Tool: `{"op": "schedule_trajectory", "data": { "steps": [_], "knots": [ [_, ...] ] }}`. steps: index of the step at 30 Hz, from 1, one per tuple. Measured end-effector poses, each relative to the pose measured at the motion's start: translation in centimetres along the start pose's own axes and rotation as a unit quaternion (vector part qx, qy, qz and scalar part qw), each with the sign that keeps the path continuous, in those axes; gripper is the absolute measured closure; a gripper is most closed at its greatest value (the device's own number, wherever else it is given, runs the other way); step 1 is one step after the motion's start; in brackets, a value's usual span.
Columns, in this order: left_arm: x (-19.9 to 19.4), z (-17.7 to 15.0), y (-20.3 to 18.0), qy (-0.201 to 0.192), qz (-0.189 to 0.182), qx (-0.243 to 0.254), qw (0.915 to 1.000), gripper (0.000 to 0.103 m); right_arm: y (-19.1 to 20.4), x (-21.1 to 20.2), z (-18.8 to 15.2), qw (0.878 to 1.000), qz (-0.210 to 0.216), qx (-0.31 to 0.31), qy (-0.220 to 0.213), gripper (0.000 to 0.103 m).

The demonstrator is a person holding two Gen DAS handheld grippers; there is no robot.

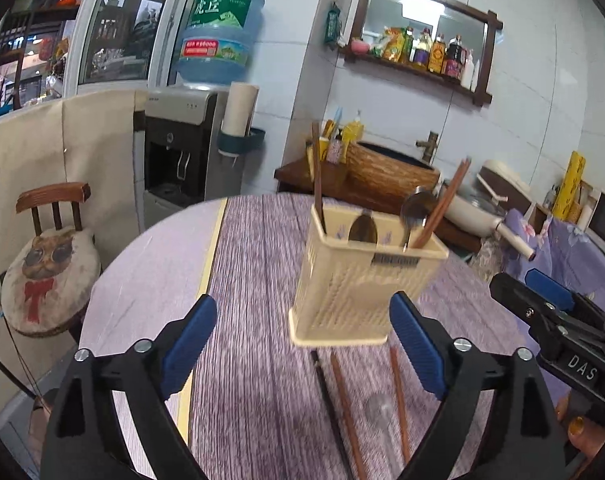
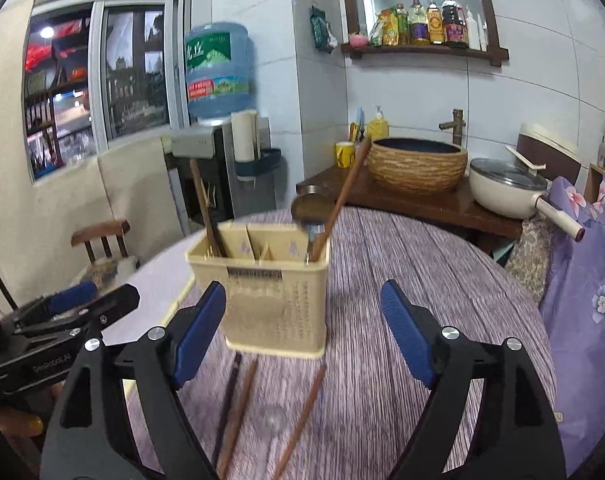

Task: Organize utensils
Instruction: 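Withdraw both tools from the caddy toward the last chopsticks on the table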

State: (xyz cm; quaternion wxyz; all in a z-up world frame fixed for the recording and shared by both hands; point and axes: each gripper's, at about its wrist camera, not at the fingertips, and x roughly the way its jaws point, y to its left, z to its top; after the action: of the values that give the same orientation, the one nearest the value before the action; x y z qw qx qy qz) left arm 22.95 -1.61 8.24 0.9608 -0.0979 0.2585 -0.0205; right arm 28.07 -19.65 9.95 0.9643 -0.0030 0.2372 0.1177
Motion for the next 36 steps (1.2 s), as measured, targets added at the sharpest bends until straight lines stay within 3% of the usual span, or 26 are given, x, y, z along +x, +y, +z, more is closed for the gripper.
{"op": "schedule_trajectory", "data": {
  "steps": [3,10,20,25,32,36],
  "knots": [
    [0.4,-2.2,0.6,0.02,-0.004,-0.009,0.9998,0.008,-0.4,0.5,-2.9,1.0,0.004,0.015,0.025,0.022],
    [0.9,-5.6,1.4,0.048,0.017,-0.011,0.9987,0.008,-1.3,2.1,-8.0,0.996,-0.013,0.044,0.07,0.021],
    [2.2,-8.2,2.2,0.102,0.045,0.0,0.9937,0.008,-2.2,3.9,-10.6,0.988,-0.025,0.067,0.135,0.021],
    [2.4,-8.5,2.0,0.108,0.054,0.012,0.9926,0.011,-1.6,5.1,-11.2,0.984,-0.035,0.056,0.167,0.022],
    [2.8,-8.7,1.8,0.122,0.052,0.023,0.991,0.032,-2.1,7.6,-10.3,0.978,-0.022,0.084,0.191,0.047],
    [3.1,-8.8,2.0,0.127,0.05,0.017,0.9905,0.039,-2.1,9.6,-8.9,0.974,-0.02,0.093,0.204,0.057]
  ]
}}
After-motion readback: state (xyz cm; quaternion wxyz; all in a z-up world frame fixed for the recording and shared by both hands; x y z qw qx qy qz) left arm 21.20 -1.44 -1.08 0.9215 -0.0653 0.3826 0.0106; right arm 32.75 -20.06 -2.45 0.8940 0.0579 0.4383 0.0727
